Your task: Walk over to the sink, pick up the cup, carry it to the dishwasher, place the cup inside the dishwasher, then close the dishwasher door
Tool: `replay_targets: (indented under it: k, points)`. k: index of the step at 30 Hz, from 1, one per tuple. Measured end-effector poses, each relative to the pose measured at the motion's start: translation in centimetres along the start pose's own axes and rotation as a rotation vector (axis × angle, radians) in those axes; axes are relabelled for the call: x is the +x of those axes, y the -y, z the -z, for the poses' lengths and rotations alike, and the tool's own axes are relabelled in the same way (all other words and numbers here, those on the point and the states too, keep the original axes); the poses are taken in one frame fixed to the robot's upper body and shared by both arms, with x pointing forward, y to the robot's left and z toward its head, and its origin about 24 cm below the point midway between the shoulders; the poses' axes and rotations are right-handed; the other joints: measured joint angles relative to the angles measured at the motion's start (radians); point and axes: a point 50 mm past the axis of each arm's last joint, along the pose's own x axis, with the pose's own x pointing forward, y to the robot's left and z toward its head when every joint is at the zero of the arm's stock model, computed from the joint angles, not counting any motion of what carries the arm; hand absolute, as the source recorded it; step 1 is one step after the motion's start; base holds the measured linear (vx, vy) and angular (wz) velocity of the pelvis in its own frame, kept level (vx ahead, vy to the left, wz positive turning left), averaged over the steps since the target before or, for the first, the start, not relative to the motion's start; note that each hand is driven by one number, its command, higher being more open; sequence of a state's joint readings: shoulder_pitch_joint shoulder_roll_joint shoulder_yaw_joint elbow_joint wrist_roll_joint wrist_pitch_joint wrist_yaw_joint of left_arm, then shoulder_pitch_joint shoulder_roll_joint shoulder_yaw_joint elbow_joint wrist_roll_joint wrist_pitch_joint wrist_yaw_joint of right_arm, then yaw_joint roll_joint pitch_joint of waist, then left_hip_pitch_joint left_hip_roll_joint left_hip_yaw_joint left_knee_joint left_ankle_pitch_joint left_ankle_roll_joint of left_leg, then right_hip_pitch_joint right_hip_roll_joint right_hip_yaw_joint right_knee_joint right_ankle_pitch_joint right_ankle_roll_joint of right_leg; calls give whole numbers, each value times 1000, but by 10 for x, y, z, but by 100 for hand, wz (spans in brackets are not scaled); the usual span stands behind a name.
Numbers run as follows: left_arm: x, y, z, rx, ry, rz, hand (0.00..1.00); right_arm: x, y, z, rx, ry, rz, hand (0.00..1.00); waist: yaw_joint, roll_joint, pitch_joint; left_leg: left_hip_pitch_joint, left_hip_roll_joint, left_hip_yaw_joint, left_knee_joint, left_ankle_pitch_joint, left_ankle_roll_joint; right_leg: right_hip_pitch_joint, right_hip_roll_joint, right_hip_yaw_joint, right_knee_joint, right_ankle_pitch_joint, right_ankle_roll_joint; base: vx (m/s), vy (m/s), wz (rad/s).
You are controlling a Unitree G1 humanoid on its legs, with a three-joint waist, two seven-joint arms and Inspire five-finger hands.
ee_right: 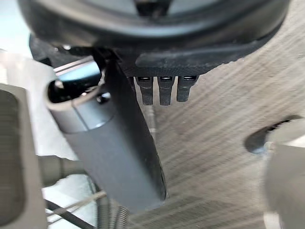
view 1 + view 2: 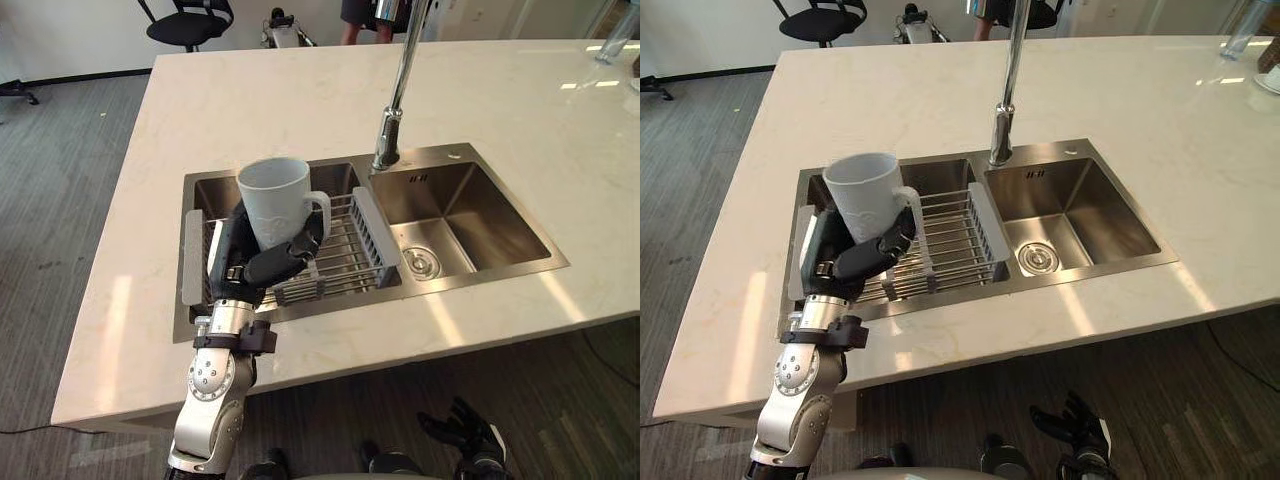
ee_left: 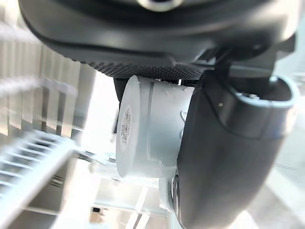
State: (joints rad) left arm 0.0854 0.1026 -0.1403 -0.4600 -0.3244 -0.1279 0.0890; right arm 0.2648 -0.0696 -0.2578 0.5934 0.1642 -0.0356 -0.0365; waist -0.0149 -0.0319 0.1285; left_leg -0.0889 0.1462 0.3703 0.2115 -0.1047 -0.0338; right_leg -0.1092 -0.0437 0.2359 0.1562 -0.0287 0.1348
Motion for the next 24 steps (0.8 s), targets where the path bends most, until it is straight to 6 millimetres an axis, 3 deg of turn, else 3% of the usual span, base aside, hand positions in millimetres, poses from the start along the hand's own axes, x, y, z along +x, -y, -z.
replay_targets:
  k: [1, 2, 3, 4, 5, 7, 9, 11, 12, 13, 14, 15, 16, 19, 20, 22, 24]
  points:
    - [2, 2, -4, -6, 27, 3, 30, 2, -1, -5, 2, 18, 10, 90, 1, -1, 1, -32, 4, -5, 42, -12, 6, -28, 2, -29, 18, 12, 10, -117, 45, -2]
    - [2, 1, -5, -10, 36, -15, 30, 3, -2, -9, 6, 30, 19, 90, 3, 1, 1, -45, 12, -4, 50, -10, 16, -46, 2, -49, 26, 31, 41, -117, 53, -4]
    - [3, 0, -5, -15, 39, -31, 30, 4, -2, -10, 11, 36, 23, 90, 9, 6, 2, -50, 20, 2, 47, -6, 26, -47, 3, -52, 44, 19, 51, -144, 47, 8]
    - [3, -4, -4, -18, 42, -61, 30, 4, -4, -11, 22, 38, 21, 90, 12, 6, 7, -50, 19, -6, 49, -2, 39, -76, 6, -60, 239, -75, 38, -142, 22, 22]
    - [0, -7, -2, -21, 33, -96, 30, 1, -3, -5, 26, 22, 26, 90, 26, 8, 8, -41, 8, -15, 48, 8, 40, -72, 0, -67, 425, -153, 61, -131, 12, 29]
    - [-2, -14, -3, -9, 36, -131, 30, -2, -2, 0, 28, 7, 29, 90, 48, -5, -1, -54, -5, -33, 61, 19, 40, -17, -12, -67, 525, -189, 71, -100, -59, 28]
    - [-2, -16, -6, -7, 55, -159, 30, 1, -5, -4, 27, 21, 24, 90, 84, -2, -5, -133, -2, -49, 108, 35, 35, 46, -9, -65, 386, -238, 30, -172, -146, 21]
    - [-3, -14, -5, -22, 54, -165, 30, 4, -11, -12, 33, 45, 13, 90, 93, 9, -7, -187, 12, -70, 105, 74, 29, 70, 3, -79, 243, -254, 11, -244, -148, 17]
    - [-4, -13, -5, -31, 52, -170, 30, 6, -16, -18, 35, 64, 4, 90, 93, 7, -5, -217, 22, -89, 107, 102, 19, 94, 18, -80, 170, -265, -27, -284, -151, 17]
    - [-4, -13, -4, -33, 51, -170, 30, 7, -16, -18, 35, 66, 5, 90, 91, 7, -4, -221, 24, -95, 107, 109, 17, 96, 22, -82, 161, -266, -44, -318, -179, 27]
    - [-5, -11, -3, -38, 43, -167, 30, 9, -16, -22, 33, 75, 12, 90, 77, 28, 8, -233, 44, -124, 104, 140, 4, 102, 53, -106, 153, -251, -85, -244, -140, 50]
    - [-6, -9, -1, -40, 30, -153, 30, 9, -15, -21, 44, 69, 26, 90, 62, 33, 12, -229, 45, -160, 56, 196, -13, 104, 61, -137, 150, -237, -103, -344, -163, 80]
    - [-6, -6, -1, -38, 24, -134, 30, 8, -13, -19, 55, 65, 40, 90, 45, 27, 14, -226, 42, -180, 40, 210, -20, 100, 57, -177, 141, -228, -113, -323, -131, 91]
    - [-6, 7, 2, -78, 15, -84, 30, 4, -3, -11, 42, 44, 83, 90, 34, 22, 16, -221, 52, -164, 279, 36, 26, 89, 41, -244, 139, -193, -139, -245, -69, 71]
    - [-6, 10, 3, -87, 11, -72, 30, 2, 0, -8, 35, 38, 89, 90, 21, 24, 14, -188, 62, -160, 336, -23, 23, 83, 28, -271, 140, -180, -144, -191, 23, 70]
    - [-6, 13, 4, -96, 8, -52, 30, 0, 3, -5, 32, 28, 96, 90, 6, 30, 5, -114, 86, -159, 345, -75, 9, 63, 9, -307, 138, -166, -131, -185, 106, 73]
    - [-5, 16, 8, -104, -6, -37, 30, -2, 8, -1, 24, 20, 109, 90, -6, 50, -17, -23, 76, -167, 194, -102, -20, 37, -9, -345, 119, -150, -101, -176, 194, 67]
